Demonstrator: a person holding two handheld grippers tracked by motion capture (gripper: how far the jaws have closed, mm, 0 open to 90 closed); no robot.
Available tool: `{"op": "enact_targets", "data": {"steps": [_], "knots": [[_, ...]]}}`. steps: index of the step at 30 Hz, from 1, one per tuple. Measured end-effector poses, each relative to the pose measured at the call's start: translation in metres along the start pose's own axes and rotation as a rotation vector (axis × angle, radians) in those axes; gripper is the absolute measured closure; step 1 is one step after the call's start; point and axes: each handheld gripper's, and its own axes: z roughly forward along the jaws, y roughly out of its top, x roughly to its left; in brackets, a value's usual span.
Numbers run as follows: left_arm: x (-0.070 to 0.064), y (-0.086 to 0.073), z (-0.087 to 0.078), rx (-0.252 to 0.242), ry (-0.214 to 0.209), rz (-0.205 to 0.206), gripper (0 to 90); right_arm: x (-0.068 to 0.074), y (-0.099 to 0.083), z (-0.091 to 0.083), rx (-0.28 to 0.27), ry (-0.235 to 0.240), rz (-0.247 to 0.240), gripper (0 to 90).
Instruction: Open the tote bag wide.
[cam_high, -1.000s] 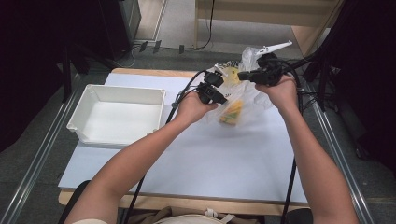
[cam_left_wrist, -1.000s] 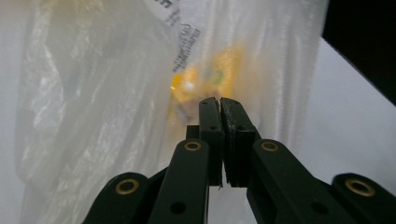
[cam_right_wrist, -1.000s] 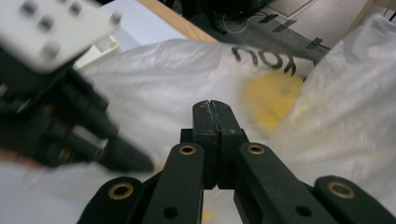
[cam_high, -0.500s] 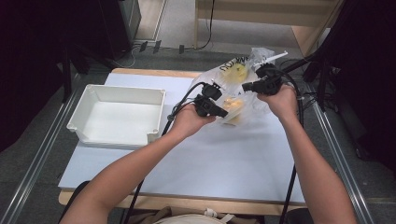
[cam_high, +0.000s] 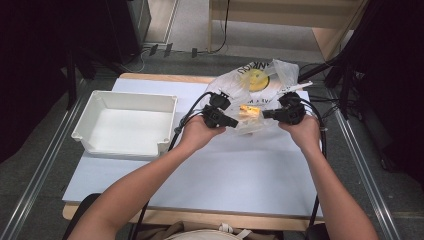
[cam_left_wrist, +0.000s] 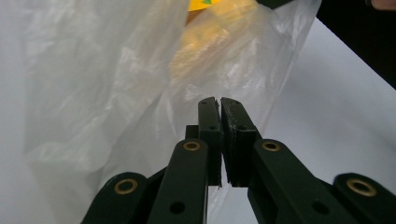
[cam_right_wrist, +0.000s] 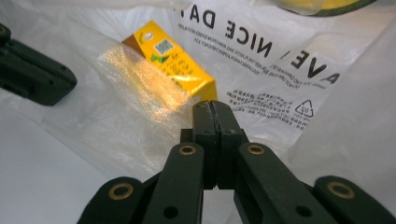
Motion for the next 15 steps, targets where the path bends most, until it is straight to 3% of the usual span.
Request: {"op": "enact_targets", "data": {"steps": [8, 15], "knots": [[0.022, -0.004, 0.006, -0.024, 0.030, -0.069, 87.9, 0.002, -0.019, 0.011, -0.004, 0.002, 0.017, 90.0], [0.038, -0.005, 0.017, -0.022, 0.068, -0.109, 87.7, -0.001, -0.029, 0.025, 0.037, -0.004, 0.044, 90.0]]}}
